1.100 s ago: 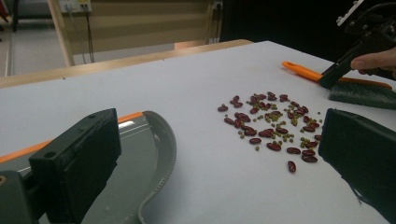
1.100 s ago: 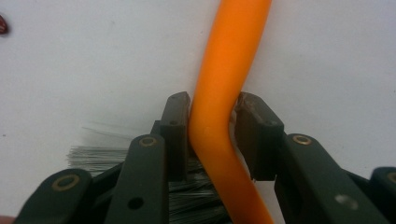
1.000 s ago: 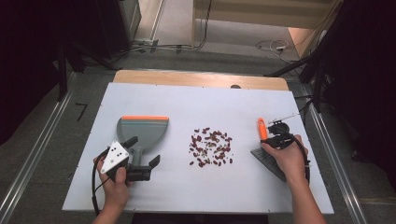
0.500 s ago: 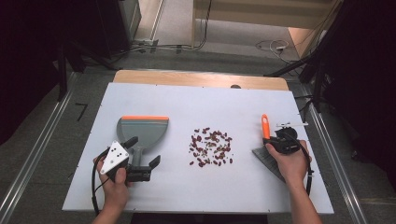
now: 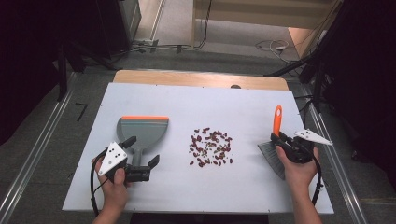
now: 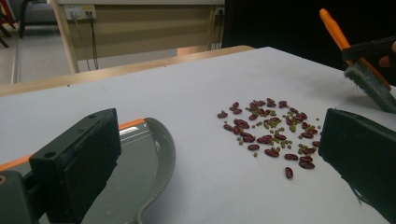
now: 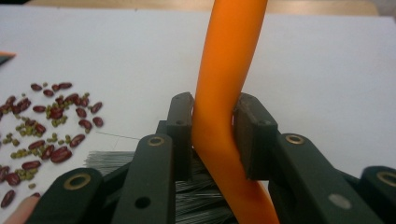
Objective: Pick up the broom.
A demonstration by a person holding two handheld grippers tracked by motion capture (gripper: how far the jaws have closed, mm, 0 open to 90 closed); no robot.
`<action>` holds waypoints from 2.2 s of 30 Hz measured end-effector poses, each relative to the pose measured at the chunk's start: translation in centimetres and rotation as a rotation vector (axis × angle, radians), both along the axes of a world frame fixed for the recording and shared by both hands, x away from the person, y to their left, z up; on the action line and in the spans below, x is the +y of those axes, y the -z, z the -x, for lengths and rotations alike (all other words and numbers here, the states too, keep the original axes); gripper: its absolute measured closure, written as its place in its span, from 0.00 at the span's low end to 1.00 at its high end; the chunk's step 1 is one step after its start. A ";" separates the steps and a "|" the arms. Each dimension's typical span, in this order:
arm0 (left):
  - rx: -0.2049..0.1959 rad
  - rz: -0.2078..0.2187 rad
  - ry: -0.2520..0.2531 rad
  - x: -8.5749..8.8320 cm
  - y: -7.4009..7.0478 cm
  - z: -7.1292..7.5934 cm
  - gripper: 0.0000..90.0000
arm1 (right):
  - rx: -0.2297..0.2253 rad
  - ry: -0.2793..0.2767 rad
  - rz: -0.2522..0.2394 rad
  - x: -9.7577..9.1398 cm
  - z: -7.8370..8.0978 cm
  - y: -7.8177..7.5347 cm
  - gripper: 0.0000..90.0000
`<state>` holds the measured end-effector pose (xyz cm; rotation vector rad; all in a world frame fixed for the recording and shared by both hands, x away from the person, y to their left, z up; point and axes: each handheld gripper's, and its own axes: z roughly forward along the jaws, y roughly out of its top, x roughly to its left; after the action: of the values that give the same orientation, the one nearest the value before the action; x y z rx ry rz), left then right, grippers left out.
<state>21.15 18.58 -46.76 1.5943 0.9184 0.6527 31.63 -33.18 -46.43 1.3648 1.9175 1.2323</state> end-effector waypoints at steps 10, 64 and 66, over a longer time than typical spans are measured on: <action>-0.008 -0.008 0.016 -0.8 -0.3 0.0 0.00 | -0.166 -0.007 -0.094 -0.6 1.6 -1.7 0.76; 0.129 0.099 0.227 -9.9 -7.4 -4.3 0.11 | -0.298 -0.382 -0.081 13.8 5.6 -5.3 0.76; 0.130 0.105 0.218 -9.9 -7.5 -4.2 0.13 | -0.297 -0.388 -0.081 14.1 5.7 -5.3 0.76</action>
<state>25.40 8.64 -39.23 1.6285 0.8438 0.3463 25.92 -19.06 -41.15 0.8046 1.9857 1.6068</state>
